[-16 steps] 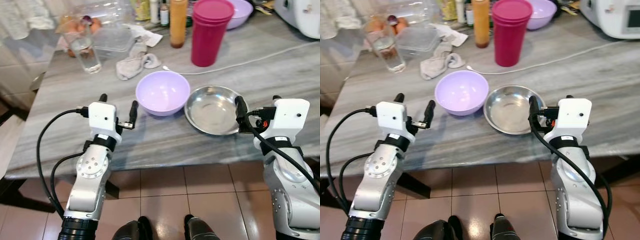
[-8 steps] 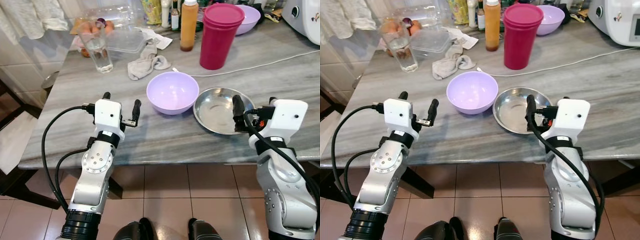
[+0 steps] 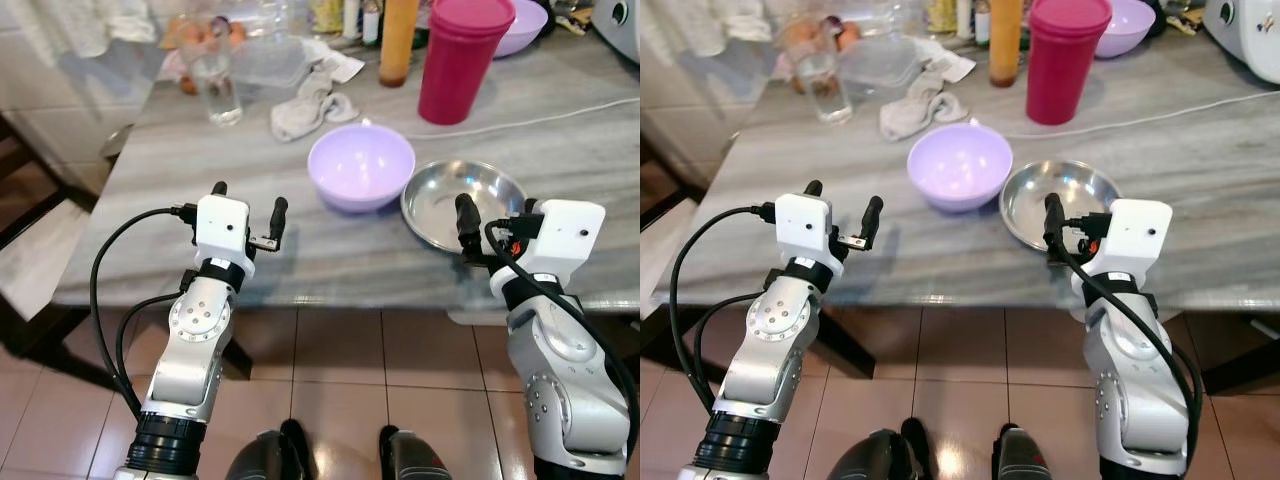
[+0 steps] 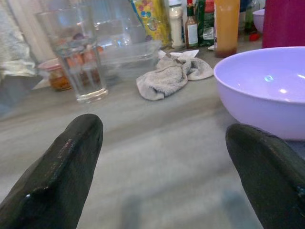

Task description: Setting the table

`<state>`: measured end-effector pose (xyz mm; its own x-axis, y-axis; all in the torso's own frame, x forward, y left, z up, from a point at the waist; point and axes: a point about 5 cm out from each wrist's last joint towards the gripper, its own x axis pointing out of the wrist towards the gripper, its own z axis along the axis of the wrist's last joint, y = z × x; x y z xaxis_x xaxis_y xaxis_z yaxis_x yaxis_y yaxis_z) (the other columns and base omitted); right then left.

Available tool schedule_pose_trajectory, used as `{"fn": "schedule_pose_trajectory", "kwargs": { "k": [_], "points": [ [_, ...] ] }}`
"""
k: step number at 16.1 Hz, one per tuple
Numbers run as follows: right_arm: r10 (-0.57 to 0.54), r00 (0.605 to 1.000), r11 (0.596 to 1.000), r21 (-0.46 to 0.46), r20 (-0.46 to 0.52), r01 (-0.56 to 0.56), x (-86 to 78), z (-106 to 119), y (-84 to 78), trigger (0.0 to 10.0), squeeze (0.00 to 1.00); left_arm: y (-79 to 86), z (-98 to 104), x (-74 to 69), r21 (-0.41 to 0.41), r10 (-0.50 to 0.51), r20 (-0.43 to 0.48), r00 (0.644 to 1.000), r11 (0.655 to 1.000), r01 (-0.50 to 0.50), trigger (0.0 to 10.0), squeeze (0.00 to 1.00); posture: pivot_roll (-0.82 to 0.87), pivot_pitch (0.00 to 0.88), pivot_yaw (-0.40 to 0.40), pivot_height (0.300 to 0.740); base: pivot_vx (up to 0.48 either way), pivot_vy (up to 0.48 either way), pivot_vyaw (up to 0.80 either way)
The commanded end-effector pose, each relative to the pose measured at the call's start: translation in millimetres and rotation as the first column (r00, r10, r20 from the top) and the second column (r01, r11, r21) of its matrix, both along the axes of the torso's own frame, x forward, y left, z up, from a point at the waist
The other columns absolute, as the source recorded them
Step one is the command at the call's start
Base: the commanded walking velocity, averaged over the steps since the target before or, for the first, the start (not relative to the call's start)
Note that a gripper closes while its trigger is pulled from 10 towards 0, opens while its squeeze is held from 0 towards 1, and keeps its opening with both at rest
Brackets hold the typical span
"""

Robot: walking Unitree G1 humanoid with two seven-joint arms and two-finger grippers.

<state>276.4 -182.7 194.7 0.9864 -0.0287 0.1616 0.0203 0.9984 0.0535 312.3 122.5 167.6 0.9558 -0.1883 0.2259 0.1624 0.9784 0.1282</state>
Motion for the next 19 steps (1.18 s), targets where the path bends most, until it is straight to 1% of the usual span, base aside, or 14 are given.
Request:
{"fn": "schedule_pose_trajectory", "kwargs": {
  "k": [1, 9, 11, 13, 14, 16, 17, 18, 19],
  "points": [
    [0.0, 1.0, 1.0, 0.017, -0.011, 0.0, 0.2, -0.7, -2.1, 10.0, 0.0, 1.7, -4.4, -0.8, 0.014, 0.001, -0.014, 1.0, 1.0, -0.001, 10.0, 0.0, -0.31, 0.175, 0.102, 0.74, -0.33, 0.0, 0.0],
    [-0.005, 1.0, 1.0, 0.02, -0.028, 0.005, 2.8, -2.7, -2.9, 10.0, 0.0, -3.2, -5.4, -1.7, 0.023, -0.039, -0.019, 0.999, 0.999, 0.039, 10.0, 0.0, -0.32, 0.181, 0.108, 0.74, -0.32, 0.0, 0.0],
    [-0.025, 0.999, 1.0, -0.016, -0.042, 0.024, 4.4, -4.5, -3.6, 10.0, 0.0, -5.6, -6.6, -3.4, 0.027, -0.052, -0.021, 0.998, 0.998, 0.052, 10.0, 0.0, -0.32, 0.181, 0.108, 0.74, -0.291, 0.0, 0.0],
    [0.001, 0.999, 1.0, 0.008, -0.046, 0.0, 4.8, -6.3, -1.7, 10.0, 0.0, -5.1, -6.9, -3.5, 0.031, -0.05, -0.02, 0.999, 0.998, 0.051, 10.0, 0.0, -0.32, 0.181, 0.108, 0.74, -0.292, 0.0, 0.0],
    [-0.027, 0.998, 0.999, -0.023, -0.052, 0.026, 4.5, -7.7, -4.3, 10.0, 0.0, -4.8, -7.6, -3.1, 0.031, -0.051, -0.023, 0.998, 0.998, 0.052, 10.0, 0.0, -0.31, 0.179, 0.104, 0.74, -0.296, 0.0, 0.0],
    [-0.018, 0.998, 0.999, -0.031, -0.056, 0.017, 4.2, -9.0, -4.3, 10.0, 0.0, -4.2, -8.2, -3.0, 0.036, -0.051, -0.024, 0.998, 0.998, 0.052, 10.0, 0.0, -0.31, 0.177, 0.106, 0.74, -0.291, 0.0, 0.0],
    [0.005, 0.999, 1.0, 0.027, -0.047, -0.003, 3.9, -11.2, -1.6, 10.0, 0.0, -4.2, -8.3, -2.9, 0.037, -0.053, -0.024, 0.998, 0.998, 0.054, 10.0, 0.0, -0.31, 0.177, 0.106, 0.74, -0.292, 0.0, 0.0],
    [0.011, 0.998, 1.0, 0.028, -0.054, -0.009, 3.7, -12.2, -1.1, 10.0, 0.0, -4.2, -8.5, -2.7, 0.038, -0.054, -0.025, 0.998, 0.998, 0.054, 10.0, 0.0, -0.31, 0.177, 0.106, 0.74, -0.285, 0.0, 0.0],
    [-0.003, 0.998, 1.0, -0.012, -0.068, 0.002, 3.2, -14.7, -1.2, 10.0, 0.0, -4.7, -8.6, -2.2, 0.037, -0.059, -0.024, 0.998, 0.998, 0.06, 10.0, 0.0, -0.31, 0.177, 0.106, 0.74, -0.274, 0.0, 0.0]
  ]
}}
